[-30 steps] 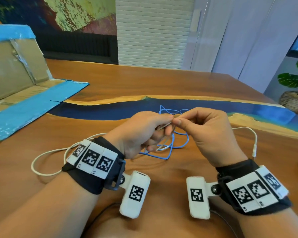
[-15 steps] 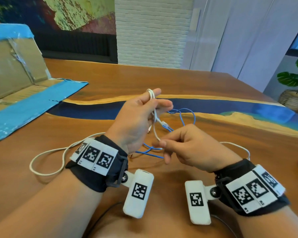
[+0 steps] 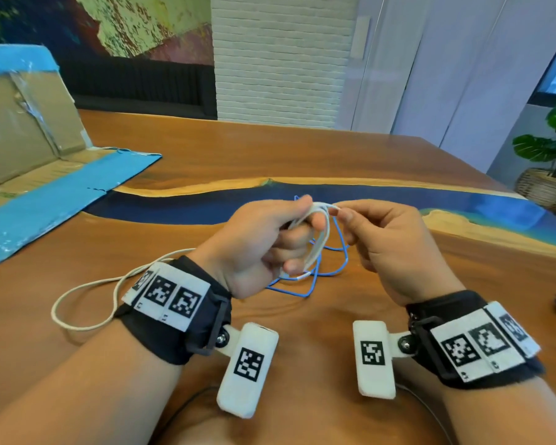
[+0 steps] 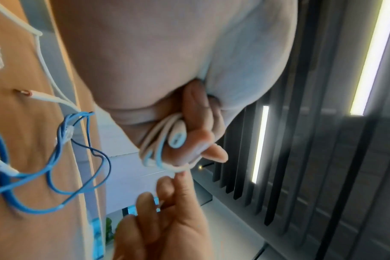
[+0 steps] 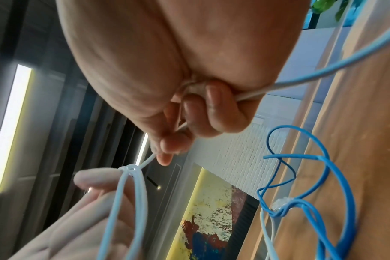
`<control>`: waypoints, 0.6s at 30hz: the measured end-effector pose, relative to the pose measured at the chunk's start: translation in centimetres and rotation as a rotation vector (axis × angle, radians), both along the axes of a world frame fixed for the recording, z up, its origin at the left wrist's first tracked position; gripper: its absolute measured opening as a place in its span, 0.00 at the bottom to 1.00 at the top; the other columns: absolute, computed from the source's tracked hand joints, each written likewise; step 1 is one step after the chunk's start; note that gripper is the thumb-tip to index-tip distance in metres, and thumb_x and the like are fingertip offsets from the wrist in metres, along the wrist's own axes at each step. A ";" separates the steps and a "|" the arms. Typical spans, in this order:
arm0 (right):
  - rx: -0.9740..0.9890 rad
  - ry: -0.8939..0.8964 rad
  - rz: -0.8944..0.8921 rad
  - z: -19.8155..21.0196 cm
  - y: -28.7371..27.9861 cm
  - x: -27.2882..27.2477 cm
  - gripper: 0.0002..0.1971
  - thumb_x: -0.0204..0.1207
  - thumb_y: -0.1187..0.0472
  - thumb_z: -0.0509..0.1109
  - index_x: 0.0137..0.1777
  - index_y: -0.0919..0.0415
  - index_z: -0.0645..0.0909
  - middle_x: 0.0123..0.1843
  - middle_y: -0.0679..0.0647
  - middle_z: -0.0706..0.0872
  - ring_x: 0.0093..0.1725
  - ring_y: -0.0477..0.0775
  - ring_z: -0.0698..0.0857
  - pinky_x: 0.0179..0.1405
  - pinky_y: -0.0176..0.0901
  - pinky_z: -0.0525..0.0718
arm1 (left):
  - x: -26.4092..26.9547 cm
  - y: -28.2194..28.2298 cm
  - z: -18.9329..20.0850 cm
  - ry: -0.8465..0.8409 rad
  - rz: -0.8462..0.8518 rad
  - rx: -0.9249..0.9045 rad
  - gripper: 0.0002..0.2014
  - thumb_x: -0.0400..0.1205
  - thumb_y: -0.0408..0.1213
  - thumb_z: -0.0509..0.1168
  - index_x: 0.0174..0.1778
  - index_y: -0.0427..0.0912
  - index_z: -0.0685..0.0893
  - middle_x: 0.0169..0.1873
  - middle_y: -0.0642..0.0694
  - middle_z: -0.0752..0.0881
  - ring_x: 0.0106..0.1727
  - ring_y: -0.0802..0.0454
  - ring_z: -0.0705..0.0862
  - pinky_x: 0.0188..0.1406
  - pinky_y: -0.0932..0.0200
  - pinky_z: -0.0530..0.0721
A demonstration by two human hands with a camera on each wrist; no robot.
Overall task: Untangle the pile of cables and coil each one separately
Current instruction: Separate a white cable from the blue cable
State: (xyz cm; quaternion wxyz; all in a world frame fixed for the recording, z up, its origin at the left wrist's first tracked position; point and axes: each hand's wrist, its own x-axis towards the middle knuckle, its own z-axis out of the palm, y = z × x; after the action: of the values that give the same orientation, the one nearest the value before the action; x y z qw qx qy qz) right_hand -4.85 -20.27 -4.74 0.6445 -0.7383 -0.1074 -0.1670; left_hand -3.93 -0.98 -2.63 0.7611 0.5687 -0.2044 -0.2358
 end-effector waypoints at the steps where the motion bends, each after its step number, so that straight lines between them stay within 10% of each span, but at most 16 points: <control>1: -0.027 0.028 0.009 -0.2 0.0 0.1 0.09 0.85 0.68 0.68 0.56 0.62 0.91 0.28 0.52 0.80 0.18 0.39 0.72 0.19 0.24 0.69 | 0.2 0.1 0.2 0.043 0.019 -0.085 0.21 0.93 0.44 0.51 0.46 0.36 0.84 0.23 0.53 0.57 0.20 0.57 0.52 0.22 0.63 0.66; 5: -0.233 0.157 0.118 -0.7 0.4 0.0 0.15 0.88 0.66 0.64 0.62 0.52 0.89 0.34 0.56 0.85 0.17 0.40 0.66 0.18 0.27 0.65 | 0.7 -0.1 0.4 0.083 0.117 -0.322 0.20 0.93 0.38 0.51 0.72 0.29 0.79 0.28 0.51 0.65 0.23 0.57 0.66 0.38 0.61 0.84; 10: -0.455 0.235 0.273 -0.9 1.1 -0.6 0.12 0.88 0.58 0.65 0.56 0.58 0.91 0.35 0.62 0.90 0.20 0.47 0.66 0.20 0.32 0.66 | 1.0 -0.6 -0.4 -0.050 0.322 -0.254 0.15 0.93 0.33 0.53 0.72 0.34 0.77 0.36 0.46 0.87 0.49 0.47 0.92 0.64 0.48 0.85; 12: -0.526 0.237 0.343 -0.7 1.1 -1.0 0.17 0.88 0.53 0.66 0.53 0.67 0.91 0.36 0.71 0.87 0.22 0.49 0.67 0.22 0.34 0.67 | 1.1 -0.6 -0.6 -0.169 0.386 -0.077 0.14 0.93 0.31 0.54 0.71 0.34 0.78 0.40 0.49 0.92 0.53 0.49 0.92 0.59 0.51 0.85; 15: -0.440 0.190 0.384 -0.1 1.1 -1.6 0.17 0.87 0.61 0.68 0.50 0.77 0.89 0.25 0.54 0.84 0.22 0.38 0.77 0.27 0.24 0.73 | 0.9 -0.4 -0.5 -0.264 0.391 0.162 0.12 0.92 0.29 0.56 0.69 0.37 0.80 0.41 0.44 0.91 0.43 0.50 0.90 0.45 0.61 0.86; 18: -0.204 0.121 0.320 0.5 0.5 -1.4 0.11 0.84 0.68 0.69 0.48 0.66 0.93 0.24 0.51 0.79 0.21 0.39 0.71 0.23 0.26 0.66 | 0.6 -0.2 -0.6 -0.332 0.254 0.427 0.14 0.92 0.35 0.58 0.56 0.34 0.88 0.28 0.43 0.85 0.27 0.50 0.78 0.35 0.56 0.80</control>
State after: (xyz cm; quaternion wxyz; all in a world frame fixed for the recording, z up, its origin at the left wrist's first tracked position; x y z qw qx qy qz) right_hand -6.22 -19.73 -4.26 0.5899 -0.7821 -0.2008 -0.0058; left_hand -3.33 -1.17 -3.23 0.6039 0.7676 -0.1991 -0.0799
